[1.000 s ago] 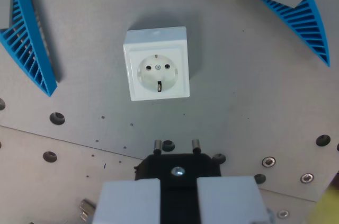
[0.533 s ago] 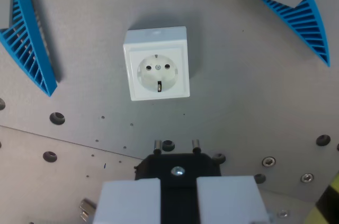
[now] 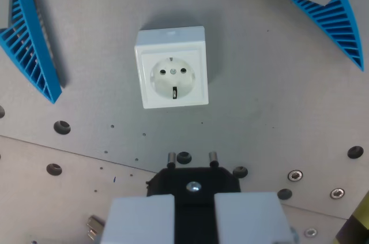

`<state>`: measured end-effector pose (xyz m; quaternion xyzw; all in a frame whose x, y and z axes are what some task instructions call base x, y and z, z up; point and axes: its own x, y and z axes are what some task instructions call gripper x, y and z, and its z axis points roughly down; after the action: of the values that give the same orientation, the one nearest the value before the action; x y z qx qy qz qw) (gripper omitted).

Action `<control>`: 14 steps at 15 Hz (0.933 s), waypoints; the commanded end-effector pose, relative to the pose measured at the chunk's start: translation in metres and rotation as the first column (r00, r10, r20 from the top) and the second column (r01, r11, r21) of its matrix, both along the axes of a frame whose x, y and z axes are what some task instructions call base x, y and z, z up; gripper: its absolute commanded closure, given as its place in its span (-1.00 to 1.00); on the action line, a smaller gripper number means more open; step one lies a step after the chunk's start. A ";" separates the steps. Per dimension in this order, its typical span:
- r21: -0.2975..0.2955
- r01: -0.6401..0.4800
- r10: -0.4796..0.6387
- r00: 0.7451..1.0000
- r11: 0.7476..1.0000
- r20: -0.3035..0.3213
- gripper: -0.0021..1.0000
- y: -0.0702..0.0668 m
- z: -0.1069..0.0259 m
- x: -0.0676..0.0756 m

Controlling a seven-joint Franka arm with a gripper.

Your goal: Move above the white socket

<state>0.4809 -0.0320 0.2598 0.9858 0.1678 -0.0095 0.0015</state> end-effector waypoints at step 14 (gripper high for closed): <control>-0.002 -0.049 0.049 0.996 0.999 0.069 1.00 0.002 -0.049 -0.011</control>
<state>0.4737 -0.0306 0.2165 0.9847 0.1727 -0.0209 0.0008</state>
